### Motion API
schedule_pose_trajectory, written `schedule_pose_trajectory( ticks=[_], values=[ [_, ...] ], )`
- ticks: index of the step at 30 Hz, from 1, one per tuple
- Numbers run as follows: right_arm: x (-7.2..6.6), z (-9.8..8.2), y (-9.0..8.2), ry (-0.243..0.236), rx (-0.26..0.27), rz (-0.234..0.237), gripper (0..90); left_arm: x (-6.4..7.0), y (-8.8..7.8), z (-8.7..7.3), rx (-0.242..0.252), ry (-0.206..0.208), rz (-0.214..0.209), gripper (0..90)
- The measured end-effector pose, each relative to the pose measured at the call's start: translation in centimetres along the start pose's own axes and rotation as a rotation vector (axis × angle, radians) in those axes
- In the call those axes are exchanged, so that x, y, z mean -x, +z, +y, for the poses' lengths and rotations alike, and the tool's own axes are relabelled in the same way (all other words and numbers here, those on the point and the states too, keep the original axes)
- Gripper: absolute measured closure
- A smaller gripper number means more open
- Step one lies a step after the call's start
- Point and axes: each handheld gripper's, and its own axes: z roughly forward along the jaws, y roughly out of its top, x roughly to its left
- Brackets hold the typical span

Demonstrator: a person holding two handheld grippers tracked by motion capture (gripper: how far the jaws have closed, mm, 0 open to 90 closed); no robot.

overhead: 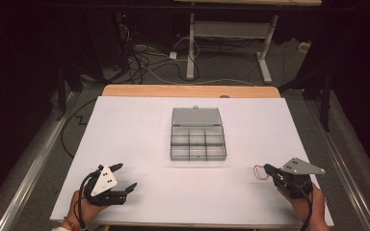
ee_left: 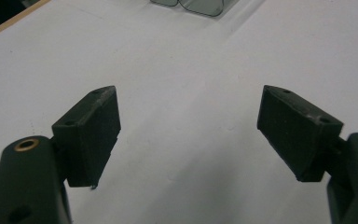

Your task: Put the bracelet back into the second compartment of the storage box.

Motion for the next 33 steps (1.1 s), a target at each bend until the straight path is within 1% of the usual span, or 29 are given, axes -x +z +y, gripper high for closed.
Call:
schedule_pose_trajectory(
  ticks=[1, 2, 3, 5, 7, 8, 10, 11, 13, 14, 15, 16, 19, 20, 21, 22, 23, 24, 26, 27, 28, 31, 32, 33],
  values=[
    [0.0, 0.0, 0.0, 0.0, 0.0, 0.0, 88.0, 0.0, 0.0, 0.0, 0.002, -0.001, 0.0, 20.3],
    [0.0, 0.2, -0.1, 0.001, 0.008, 0.0, 88.0, 0.2, 0.1, 0.1, 0.02, -0.01, 0.005, 20.3],
    [-0.1, 0.5, -0.2, 0.0, 0.025, 0.007, 87.9, 0.2, 0.1, 0.1, 0.02, -0.009, 0.005, 20.3],
    [-0.2, 0.7, -0.2, -0.001, 0.029, 0.008, 87.9, 0.2, 0.1, 0.1, 0.021, -0.01, 0.006, 20.3],
    [-0.3, 1.4, -0.1, -0.003, 0.047, 0.014, 87.9, 0.2, 0.1, 0.1, 0.019, -0.012, 0.006, 20.2],
    [-0.3, 1.6, 0.1, -0.007, 0.053, 0.017, 87.9, 0.2, 0.1, 0.0, 0.022, -0.02, 0.006, 20.2],
    [-0.4, 2.3, 0.5, -0.015, 0.061, 0.022, 87.9, 0.2, 0.1, 0.0, 0.019, -0.018, 0.006, 20.2],
    [-0.4, 2.3, 0.5, -0.015, 0.061, 0.022, 87.9, 0.2, 0.2, 0.0, 0.017, -0.017, 0.006, 20.2],
    [-0.8, 3.5, 1.2, -0.046, 0.067, 0.03, 87.9, 0.2, 0.1, 0.0, 0.019, -0.017, 0.006, 20.2],
    [-1.0, 3.9, 1.5, -0.051, 0.072, 0.037, 87.9, 0.1, 0.0, 0.0, 0.0, -0.005, 0.002, 20.2],
    [-1.2, 4.3, 1.8, -0.059, 0.074, 0.043, 87.9, 0.2, 0.1, 0.0, 0.018, -0.015, 0.007, 20.2],
    [-1.3, 4.8, 2.1, -0.07, 0.078, 0.044, 87.9, 0.2, 0.0, 0.0, 0.019, -0.017, 0.007, 20.2],
    [-1.8, 6.0, 2.9, -0.082, 0.091, 0.054, 87.9, 0.1, 0.0, -0.1, 0.019, -0.017, 0.008, 20.1],
    [-1.8, 6.0, 2.9, -0.082, 0.091, 0.054, 87.9, 0.0, -0.1, -0.1, 0.0, -0.007, 0.004, 20.1],
    [-2.1, 6.8, 3.4, -0.086, 0.1, 0.062, 87.9, 0.0, -0.2, -0.1, 0.0, -0.006, 0.004, 20.1],
    [-2.2, 7.1, 3.7, -0.086, 0.106, 0.066, 87.9, 0.1, -0.1, -0.1, 0.019, -0.015, 0.009, 20.2],
    [-2.2, 7.1, 3.7, -0.086, 0.106, 0.066, 87.9, 0.1, -0.1, -0.1, 0.019, -0.014, 0.008, 20.2],
    [-2.3, 7.5, 3.9, -0.093, 0.111, 0.069, 87.9, 0.1, -0.1, -0.1, 0.02, -0.016, 0.008, 20.1],
    [-2.5, 8.5, 4.7, -0.084, 0.122, 0.083, 87.8, 0.0, -0.1, -0.1, 0.019, -0.016, 0.007, 20.1],
    [-2.5, 8.5, 4.7, -0.084, 0.122, 0.083, 87.8, 0.0, -0.1, -0.1, 0.018, -0.015, 0.008, 20.1],
    [-2.7, 9.2, 5.3, -0.085, 0.122, 0.087, 87.9, 0.0, -0.1, -0.1, 0.018, -0.013, 0.008, 20.1],
    [-2.9, 9.8, 5.9, -0.085, 0.125, 0.095, 87.9, 0.1, -0.1, -0.1, 0.02, -0.011, 0.007, 20.1],
    [-3.2, 10.4, 6.6, -0.091, 0.121, 0.102, 87.9, 0.1, -0.1, -0.1, 0.02, -0.01, 0.006, 20.1],
    [-3.2, 10.4, 6.6, -0.091, 0.121, 0.102, 87.9, 0.1, -0.1, -0.1, 0.02, -0.011, 0.006, 20.1]
  ],
)
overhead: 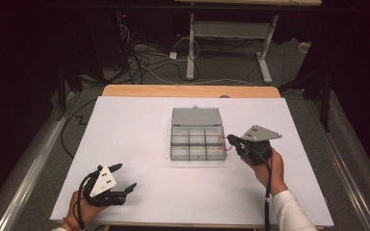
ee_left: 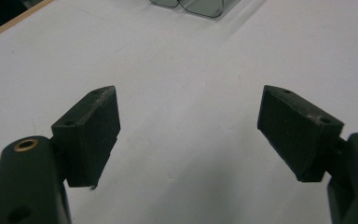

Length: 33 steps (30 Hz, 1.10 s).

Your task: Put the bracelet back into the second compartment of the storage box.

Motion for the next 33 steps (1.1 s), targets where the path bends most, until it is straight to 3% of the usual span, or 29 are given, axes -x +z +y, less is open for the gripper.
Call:
schedule_pose_trajectory(
  ticks=[15, 22, 33],
  values=[
    [-1.7, 3.9, 6.5, -0.062, -0.075, 0.043, 87.9, -0.1, 0.0, -0.1, 0.004, -0.002, -0.009, 20.1],
    [-1.9, 4.3, 8.9, -0.075, -0.132, 0.042, 87.8, -0.1, 0.0, -0.1, 0.009, -0.001, -0.016, 20.1],
    [-2.0, 4.3, 11.3, -0.074, -0.199, 0.018, 87.8, -0.2, -0.1, 0.0, 0.017, -0.002, -0.02, 19.8]
  ],
)
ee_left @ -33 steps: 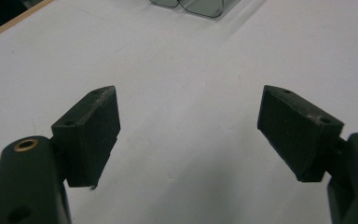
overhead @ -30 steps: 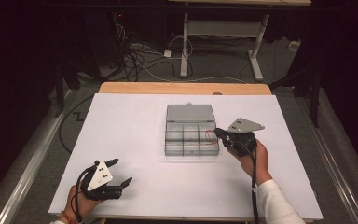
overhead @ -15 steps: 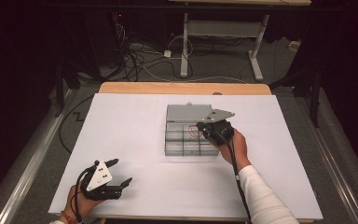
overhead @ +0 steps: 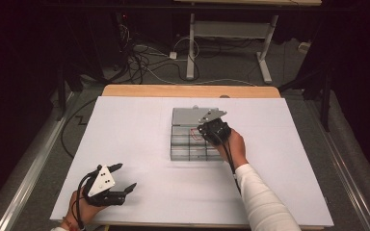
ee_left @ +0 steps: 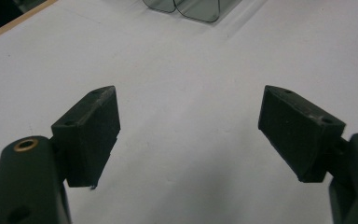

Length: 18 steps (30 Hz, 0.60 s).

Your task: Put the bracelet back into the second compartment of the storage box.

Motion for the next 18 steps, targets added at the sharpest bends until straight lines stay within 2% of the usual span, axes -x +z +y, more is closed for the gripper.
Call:
schedule_pose_trajectory(
  ticks=[7, 8, 18],
  values=[
    [0.1, -0.1, 1.2, -0.001, -0.045, -0.013, 87.8, 0.0, 0.1, 0.0, -0.002, 0.002, -0.004, 19.8],
    [0.1, -0.1, 1.3, -0.001, -0.049, -0.016, 87.8, -0.1, 0.0, 0.0, -0.02, 0.01, -0.01, 19.7],
    [-0.1, 0.2, 1.6, -0.017, -0.072, -0.018, 87.5, -0.1, 0.0, 0.0, -0.022, 0.012, -0.013, 19.7]
  ],
)
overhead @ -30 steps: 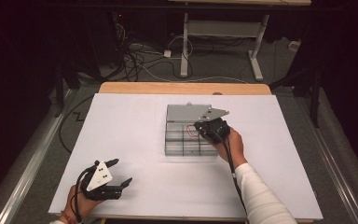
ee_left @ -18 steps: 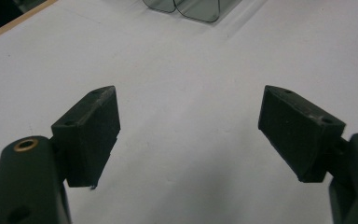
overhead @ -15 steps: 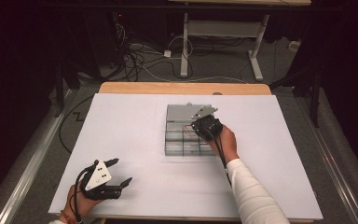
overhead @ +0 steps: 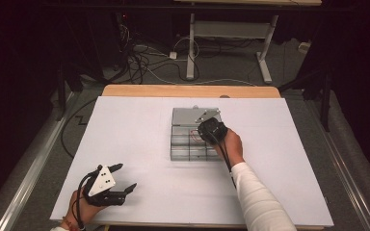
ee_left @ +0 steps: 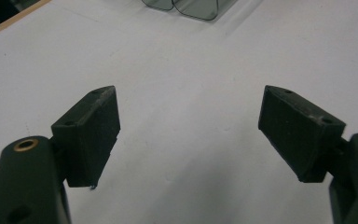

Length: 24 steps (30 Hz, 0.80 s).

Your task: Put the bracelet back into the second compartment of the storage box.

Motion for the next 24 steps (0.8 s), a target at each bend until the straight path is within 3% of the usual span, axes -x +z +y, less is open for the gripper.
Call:
schedule_pose_trajectory(
  ticks=[13, 17, 24],
  values=[
    [0.01, 0.05, -0.18, 0.003, 0.007, 0.002, 81.2, 0.1, 0.07, 0.04, 0.002, 0.0, -0.004, 19.7],
    [-0.1, 0.06, -0.24, 0.007, 0.01, 0.009, 79.6, 0.24, -0.07, 0.18, 0.043, -0.001, -0.001, 19.8],
    [-0.04, 0.11, -0.66, 0.01, 0.028, 0.007, 77.5, 0.23, 0.08, 0.06, 0.03, 0.0, -0.002, 20.0]
  ],
)
